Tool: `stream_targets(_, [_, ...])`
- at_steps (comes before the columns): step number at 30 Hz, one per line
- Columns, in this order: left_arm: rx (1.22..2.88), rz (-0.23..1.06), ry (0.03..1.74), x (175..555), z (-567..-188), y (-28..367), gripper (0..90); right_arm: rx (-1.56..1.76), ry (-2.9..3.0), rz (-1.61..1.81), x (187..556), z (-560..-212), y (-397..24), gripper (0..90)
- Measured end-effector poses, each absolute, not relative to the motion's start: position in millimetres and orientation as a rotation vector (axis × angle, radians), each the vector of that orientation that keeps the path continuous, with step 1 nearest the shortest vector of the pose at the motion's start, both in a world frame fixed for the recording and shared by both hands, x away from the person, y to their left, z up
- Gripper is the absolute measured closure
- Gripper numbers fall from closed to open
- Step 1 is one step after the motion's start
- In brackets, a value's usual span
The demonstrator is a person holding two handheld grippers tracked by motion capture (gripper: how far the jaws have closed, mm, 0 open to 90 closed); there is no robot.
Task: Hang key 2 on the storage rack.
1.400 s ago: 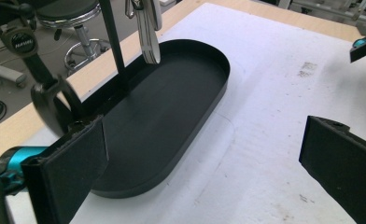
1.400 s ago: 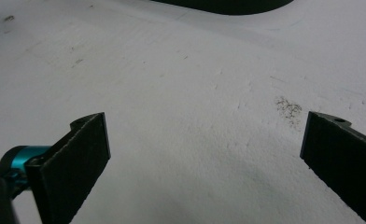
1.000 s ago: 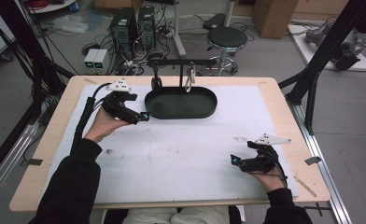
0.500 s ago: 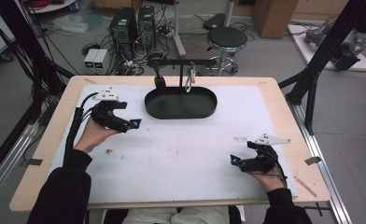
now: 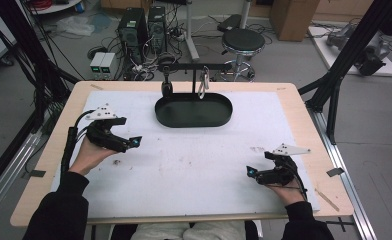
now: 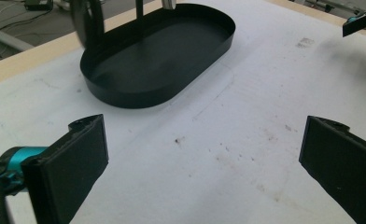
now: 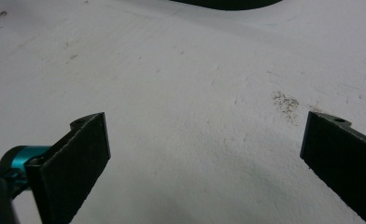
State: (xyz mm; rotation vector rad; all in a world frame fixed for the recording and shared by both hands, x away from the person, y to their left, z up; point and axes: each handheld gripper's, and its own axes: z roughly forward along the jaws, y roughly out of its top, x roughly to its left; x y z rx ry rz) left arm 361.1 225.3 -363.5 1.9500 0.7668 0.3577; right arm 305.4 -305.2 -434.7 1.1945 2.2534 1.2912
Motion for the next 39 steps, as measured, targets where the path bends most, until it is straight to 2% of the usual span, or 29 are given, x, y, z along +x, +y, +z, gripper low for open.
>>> stream_targets(29, [1.893,0.399,0.836,309,-402,261,1.8,1.179,2.262,1.280,306,-435,-303,0.7])
stream_targets(39, [1.844,0.461,0.883,288,-420,281,1.8,1.166,2.274,1.281,306,-437,-302,0.7])
